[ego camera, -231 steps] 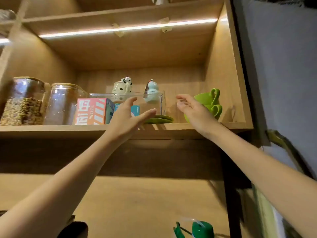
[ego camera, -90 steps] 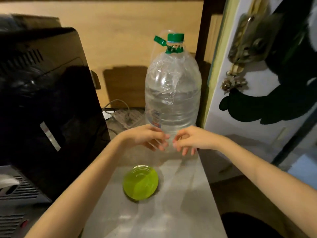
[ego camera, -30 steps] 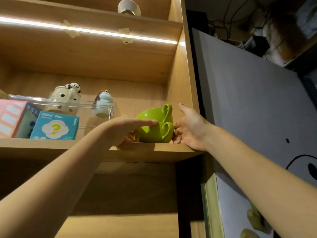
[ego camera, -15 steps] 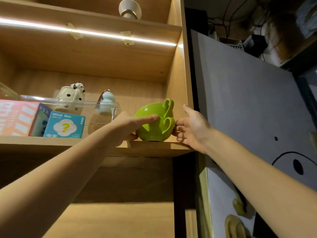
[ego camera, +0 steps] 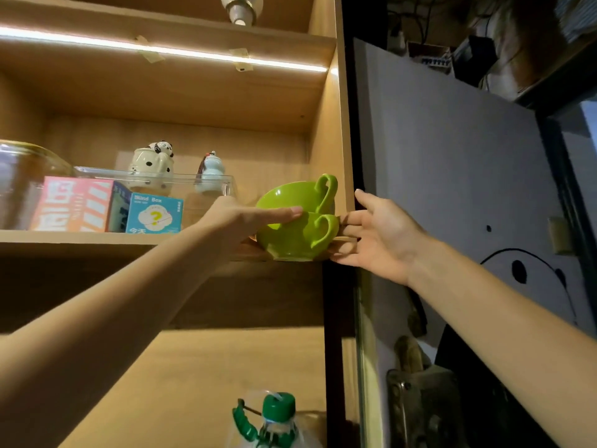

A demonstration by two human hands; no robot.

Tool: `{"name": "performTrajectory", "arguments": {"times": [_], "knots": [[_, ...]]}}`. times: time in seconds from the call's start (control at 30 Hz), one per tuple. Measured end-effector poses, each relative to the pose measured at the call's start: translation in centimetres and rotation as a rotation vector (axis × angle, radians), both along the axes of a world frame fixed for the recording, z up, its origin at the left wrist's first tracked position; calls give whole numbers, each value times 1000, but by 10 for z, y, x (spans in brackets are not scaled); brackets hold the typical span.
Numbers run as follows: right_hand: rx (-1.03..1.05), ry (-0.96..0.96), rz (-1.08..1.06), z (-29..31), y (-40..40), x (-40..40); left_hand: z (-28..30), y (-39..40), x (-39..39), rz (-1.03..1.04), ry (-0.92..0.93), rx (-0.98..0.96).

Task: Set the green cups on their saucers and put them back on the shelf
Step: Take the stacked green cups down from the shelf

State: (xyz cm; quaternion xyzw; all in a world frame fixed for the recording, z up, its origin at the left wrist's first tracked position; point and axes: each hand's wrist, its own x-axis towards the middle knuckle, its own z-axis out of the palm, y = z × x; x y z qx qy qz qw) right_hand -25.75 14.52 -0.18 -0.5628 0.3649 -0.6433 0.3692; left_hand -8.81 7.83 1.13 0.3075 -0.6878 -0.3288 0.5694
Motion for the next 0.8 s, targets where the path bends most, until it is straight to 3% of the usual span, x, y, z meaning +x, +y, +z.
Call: {"name": "performTrajectory", "arguments": {"times": [0.23,0.53,0.8], "knots": [[27,-132,-8,-82,21,5,-84,29,9,-63,-42,77],[120,-260,-56,-212,35,11,-230,47,7,-145,101,148],[255,-330,-130,-324,40,16,-346,59,16,-29,48,174]]}}
